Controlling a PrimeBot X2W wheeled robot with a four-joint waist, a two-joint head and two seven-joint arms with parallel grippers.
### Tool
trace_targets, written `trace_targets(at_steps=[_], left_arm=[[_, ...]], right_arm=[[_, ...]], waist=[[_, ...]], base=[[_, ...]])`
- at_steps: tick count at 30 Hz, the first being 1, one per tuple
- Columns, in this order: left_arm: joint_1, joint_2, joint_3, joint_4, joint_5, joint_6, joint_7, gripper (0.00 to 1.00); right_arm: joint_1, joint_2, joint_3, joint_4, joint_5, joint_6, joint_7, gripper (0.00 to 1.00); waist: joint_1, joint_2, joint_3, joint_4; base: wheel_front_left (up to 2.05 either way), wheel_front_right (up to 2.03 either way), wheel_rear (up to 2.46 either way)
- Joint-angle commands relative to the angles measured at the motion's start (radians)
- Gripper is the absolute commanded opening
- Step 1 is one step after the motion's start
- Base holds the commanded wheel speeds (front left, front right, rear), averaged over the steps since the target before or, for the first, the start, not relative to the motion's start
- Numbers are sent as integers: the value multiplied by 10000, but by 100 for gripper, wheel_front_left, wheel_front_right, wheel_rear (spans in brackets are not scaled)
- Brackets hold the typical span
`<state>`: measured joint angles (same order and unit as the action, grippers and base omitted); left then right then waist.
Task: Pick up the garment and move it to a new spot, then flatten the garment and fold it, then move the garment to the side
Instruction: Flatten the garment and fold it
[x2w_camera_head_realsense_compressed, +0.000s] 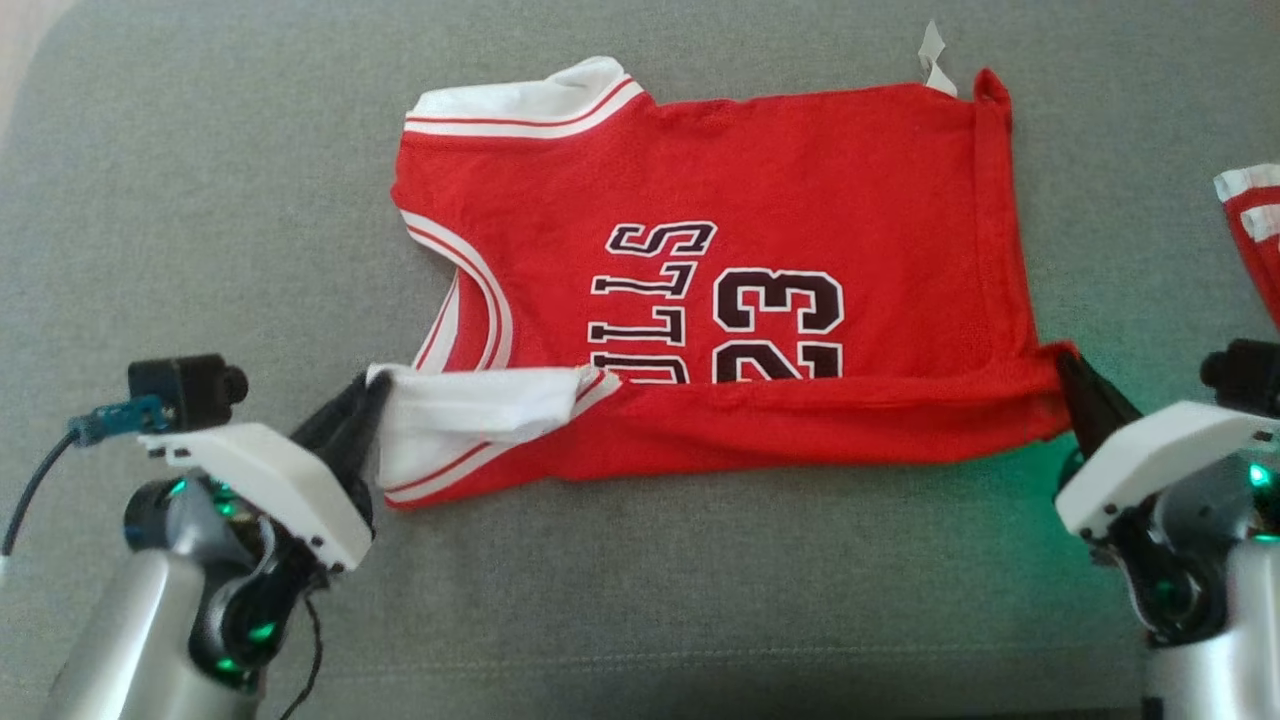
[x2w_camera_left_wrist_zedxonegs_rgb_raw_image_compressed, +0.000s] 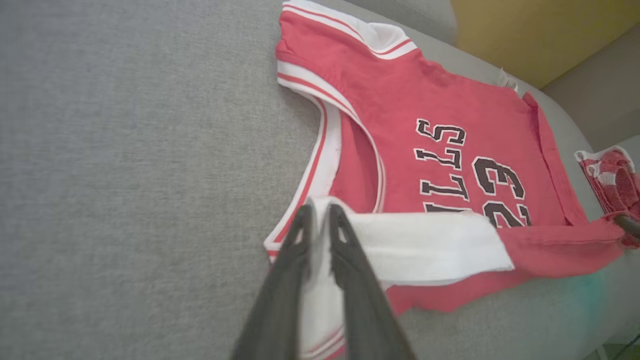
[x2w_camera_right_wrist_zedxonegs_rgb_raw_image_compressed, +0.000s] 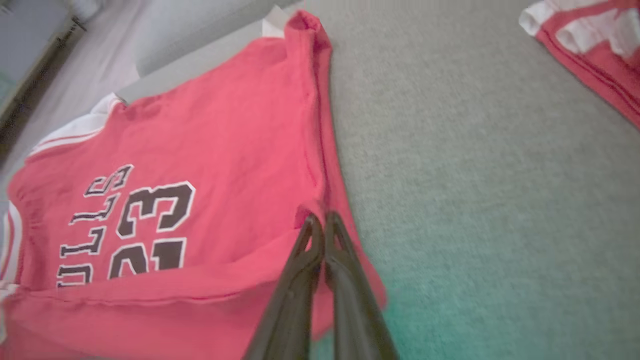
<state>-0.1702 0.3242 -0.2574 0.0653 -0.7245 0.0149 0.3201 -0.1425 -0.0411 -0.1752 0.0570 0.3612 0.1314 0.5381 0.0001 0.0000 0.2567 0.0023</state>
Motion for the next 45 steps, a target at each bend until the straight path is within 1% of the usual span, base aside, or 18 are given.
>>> trace_targets(at_steps=[1,3,7,10,13,16,19,27,32,38,45], left_arm=[[-512,138,359,-147,-1,-74,-179,100],[-699,-63,400,151,29,-156,-643,100],[-828,-305,529,403,752,34,-2235,100],[-672,-507,716,263,1406,420,-3704,100],[-346,-613,803,-34,2099,859,-4950,100],[30,-690,799,-337,2598,1145,-5482,100],[428,-754,775,-537,2964,1270,-5689,100],[1503,-1080,610,-529,3419,1257,-5807,100],[1690,-1296,714,-385,3503,1157,-5815,100],[1808,-1379,784,-271,3564,1002,-5817,100],[1817,-1382,654,72,3483,700,-5805,100]], right_arm=[[-352,-92,329,-330,69,-7,-333,100],[-425,-92,570,-329,149,-7,-1048,100],[-399,-93,997,-496,-15,-7,-3076,100],[-199,-205,1354,-665,-544,-7,-4520,100],[88,-340,1638,-909,-1156,-7,-5602,100],[422,-382,1817,-1130,-1525,-7,-6167,100],[815,-359,1839,-1265,-1753,-7,-6352,100],[1736,-228,2119,-1386,-1826,-7,-6216,100],[1992,-172,2131,-1358,-1714,-7,-6159,100],[2034,-154,2093,-1290,-1630,-7,-6119,100],[2028,-152,1960,-1061,-1574,-7,-5935,100]], waist=[[-1,0,55,-16],[-1,0,114,-30],[-1,0,182,-38],[-1,0,136,-25],[-1,0,-2,13],[-1,0,-157,53],[-1,0,-345,70],[-1,0,-792,35],[-1,0,-962,52],[-1,0,-1070,41],[-1,0,-1034,39]], base=[[0,0,0],[0,0,0],[0,0,0],[0,0,0],[0,0,0],[0,0,0],[0,0,0],[0,0,0],[0,0,0],[0,0,0],[0,0,0]])
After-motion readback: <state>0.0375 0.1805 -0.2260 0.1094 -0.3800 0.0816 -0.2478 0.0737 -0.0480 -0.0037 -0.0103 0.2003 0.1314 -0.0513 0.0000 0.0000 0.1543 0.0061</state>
